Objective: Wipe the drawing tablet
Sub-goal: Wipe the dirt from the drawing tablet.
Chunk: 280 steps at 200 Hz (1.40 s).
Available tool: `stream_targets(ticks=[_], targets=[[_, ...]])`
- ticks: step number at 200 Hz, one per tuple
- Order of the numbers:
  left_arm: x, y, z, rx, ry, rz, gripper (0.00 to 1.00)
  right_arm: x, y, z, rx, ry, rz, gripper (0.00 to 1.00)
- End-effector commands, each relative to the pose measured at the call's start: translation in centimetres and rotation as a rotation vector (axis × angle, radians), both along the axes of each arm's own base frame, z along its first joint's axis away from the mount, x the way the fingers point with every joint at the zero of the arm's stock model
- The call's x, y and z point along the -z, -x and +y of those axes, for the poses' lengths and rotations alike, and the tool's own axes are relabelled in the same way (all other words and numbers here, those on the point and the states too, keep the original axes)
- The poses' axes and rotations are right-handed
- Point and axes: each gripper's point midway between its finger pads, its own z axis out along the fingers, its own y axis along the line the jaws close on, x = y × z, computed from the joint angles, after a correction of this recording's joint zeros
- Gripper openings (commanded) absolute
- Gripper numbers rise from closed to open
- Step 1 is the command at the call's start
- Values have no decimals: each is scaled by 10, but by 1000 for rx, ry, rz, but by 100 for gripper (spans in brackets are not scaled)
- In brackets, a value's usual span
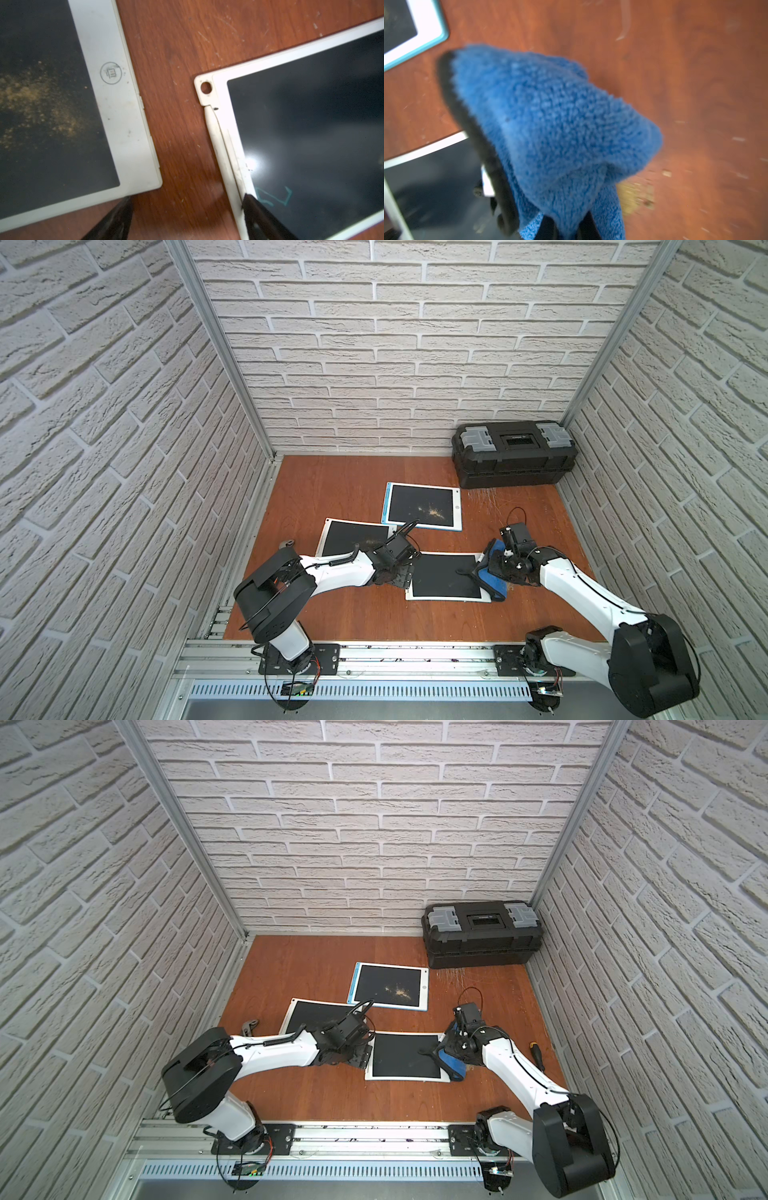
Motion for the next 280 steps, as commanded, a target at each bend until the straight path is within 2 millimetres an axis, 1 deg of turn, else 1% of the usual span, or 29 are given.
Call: stream_targets(ticks=[1,43,80,101,131,153,170,185,199,212,234,259,280], targets=[[51,40,51,-26,-175,200,85,-15,8,-21,42,104,-8,3],[47,39,52,-27,-169,189,85,-42,-2,-9,-10,35,-132,3],[44,38,52,-27,-167,180,85,-57,-5,-8,-71,82,-165,3],[41,36,51,-29,-162,172,85,-64,-5,-6,-131,177,-151,3],[38,34,50,-29,-155,163,85,-82,-8,-3,-198,422,-94,3],[38,34,51,-31,-156,163,85,-90,-13,10,-263,564,-56,3],[39,35,52,-32,-156,164,85,-93,-15,24,-312,630,-42,3],[40,34,54,-39,-154,163,85,-91,-17,47,-397,624,-41,3],[41,35,57,-44,-151,168,85,-88,-17,64,-448,604,-38,3],[41,36,59,-51,-146,169,85,-83,-16,73,-472,592,-15,3],[40,36,63,-60,-134,163,85,-71,-17,88,-532,619,32,3],[38,37,65,-61,-124,157,85,-56,-15,111,-599,679,82,3],[39,38,68,-66,-120,157,85,-44,-14,135,-644,691,96,3]])
